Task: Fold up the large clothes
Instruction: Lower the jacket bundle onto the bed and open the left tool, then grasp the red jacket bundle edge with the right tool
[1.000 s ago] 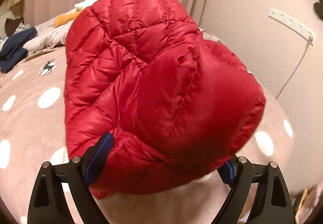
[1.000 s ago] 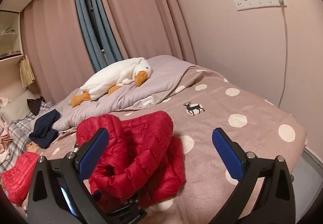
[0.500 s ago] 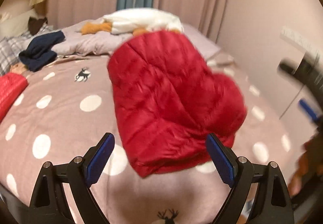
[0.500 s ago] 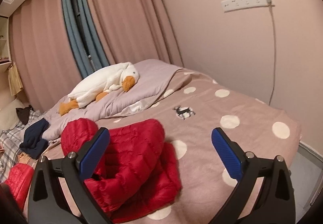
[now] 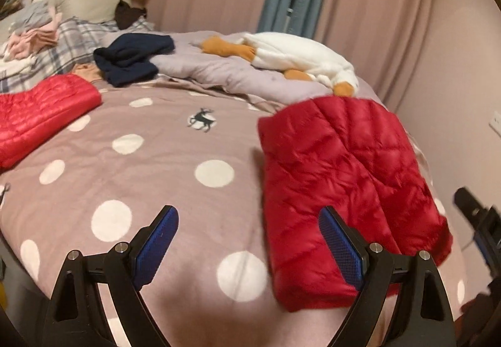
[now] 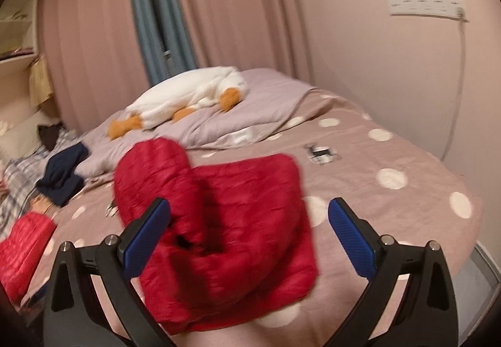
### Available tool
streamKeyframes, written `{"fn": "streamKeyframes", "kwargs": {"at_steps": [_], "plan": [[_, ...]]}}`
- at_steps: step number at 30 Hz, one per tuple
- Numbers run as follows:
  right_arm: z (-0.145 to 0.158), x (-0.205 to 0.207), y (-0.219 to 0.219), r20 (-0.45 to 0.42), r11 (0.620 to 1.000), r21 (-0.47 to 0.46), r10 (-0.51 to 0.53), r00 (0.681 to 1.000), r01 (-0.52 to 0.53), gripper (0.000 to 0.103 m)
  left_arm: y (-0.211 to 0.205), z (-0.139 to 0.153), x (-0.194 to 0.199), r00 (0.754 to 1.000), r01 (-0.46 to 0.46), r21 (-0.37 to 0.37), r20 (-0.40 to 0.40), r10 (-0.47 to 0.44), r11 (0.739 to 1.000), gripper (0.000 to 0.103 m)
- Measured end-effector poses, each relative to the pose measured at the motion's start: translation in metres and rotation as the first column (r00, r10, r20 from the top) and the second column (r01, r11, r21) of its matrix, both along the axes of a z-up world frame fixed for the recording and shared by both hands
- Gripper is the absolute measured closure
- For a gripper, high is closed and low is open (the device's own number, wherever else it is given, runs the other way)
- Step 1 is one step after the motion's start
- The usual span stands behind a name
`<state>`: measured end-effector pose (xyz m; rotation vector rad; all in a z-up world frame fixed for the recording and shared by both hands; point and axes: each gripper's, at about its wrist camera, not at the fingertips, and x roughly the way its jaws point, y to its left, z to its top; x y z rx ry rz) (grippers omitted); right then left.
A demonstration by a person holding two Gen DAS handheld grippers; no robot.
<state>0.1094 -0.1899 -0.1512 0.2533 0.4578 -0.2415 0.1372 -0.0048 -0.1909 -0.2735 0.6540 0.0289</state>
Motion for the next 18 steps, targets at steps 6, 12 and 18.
{"fn": "streamKeyframes", "kwargs": {"at_steps": [6,12,18], "plan": [[-0.032,0.036,0.016,-0.169,0.993,-0.115,0.005,0.986,-0.025,0.055,0.02,-0.012,0.016,0.998,-0.055,0.006,-0.041,0.055,0.998,0.012],[-0.076,0.048,-0.029,-0.338,0.992,-0.095,-0.113,0.934,0.086,0.07,0.027,-0.015,0.023,0.996,-0.083,-0.037,-0.038,0.081,0.996,0.012],[-0.088,0.039,-0.058,-0.379,0.985,-0.1,-0.171,0.909,0.144,0.07,0.0,-0.035,0.046,0.998,-0.036,0.001,-0.046,0.036,0.999,0.012]]}}
